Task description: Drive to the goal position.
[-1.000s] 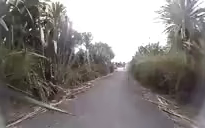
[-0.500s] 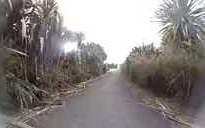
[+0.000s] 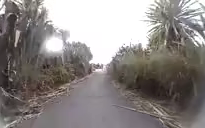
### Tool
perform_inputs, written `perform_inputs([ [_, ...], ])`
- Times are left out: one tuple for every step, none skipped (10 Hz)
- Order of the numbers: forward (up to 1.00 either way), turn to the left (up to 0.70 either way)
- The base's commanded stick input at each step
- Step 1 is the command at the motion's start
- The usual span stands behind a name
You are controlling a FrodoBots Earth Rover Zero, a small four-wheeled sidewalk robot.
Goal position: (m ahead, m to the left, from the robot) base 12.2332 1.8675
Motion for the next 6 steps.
perform_inputs([
  [0.7,0.0],
  [0.7,0.0],
  [0.7,0.0],
  [0.7,0.0],
  [0.7,0.0],
  [0.7,0.0],
])
